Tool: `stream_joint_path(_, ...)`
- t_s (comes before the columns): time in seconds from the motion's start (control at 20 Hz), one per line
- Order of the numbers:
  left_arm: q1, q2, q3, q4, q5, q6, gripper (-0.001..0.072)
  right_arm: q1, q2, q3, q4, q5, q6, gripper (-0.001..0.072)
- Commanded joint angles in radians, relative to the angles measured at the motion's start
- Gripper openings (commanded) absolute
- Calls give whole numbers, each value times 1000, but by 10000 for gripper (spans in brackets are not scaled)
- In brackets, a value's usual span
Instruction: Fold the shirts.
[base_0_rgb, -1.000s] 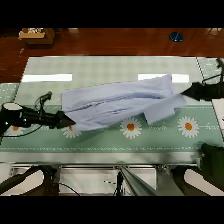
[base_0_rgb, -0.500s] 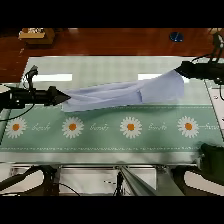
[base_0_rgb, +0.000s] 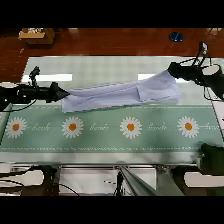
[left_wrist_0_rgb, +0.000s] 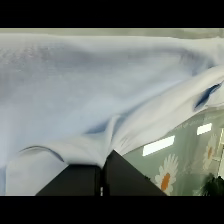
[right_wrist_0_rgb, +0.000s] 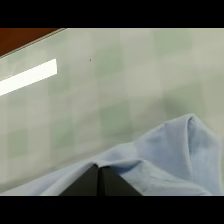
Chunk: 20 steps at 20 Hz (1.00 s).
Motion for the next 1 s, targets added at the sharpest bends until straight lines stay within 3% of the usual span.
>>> stream_joint_path(0.0,2,-56,12,2,18,14,17,34,-57,1,6,-79,5,25)
stream_joint_path(0.2,2,-85,11,5,54,46,19,37,-66,1,-19,-122,6,25)
stream_joint_path(0.25,2,-85,12,5,72,47,57,37,-66,1,-20,-119,6,26)
stream_joint_path(0.3,2,-84,14,4,81,47,174,37,-65,1,-19,-116,5,29)
stream_joint_path(0.35,5,-84,20,5,80,50,297,37,-60,1,-20,-106,1,115)
stream_joint_path(0.4,14,-82,32,5,77,50,403,31,-47,1,-21,-91,-13,318)
stream_joint_path(0.45,31,-81,48,7,65,50,411,23,-27,1,-26,-72,-34,417)
stream_joint_path(0.6,115,-77,124,12,-27,44,412,-42,76,6,-226,10,-12,418)
stream_joint_path(0.75,189,-56,166,11,-139,31,411,-157,140,30,-550,189,214,431)
stream_joint_path(0.8,203,-48,166,12,-167,18,410,-200,139,31,-565,249,249,512)
stream_joint_path(0.95,208,-40,166,11,-237,18,406,-320,77,31,-414,451,202,559)
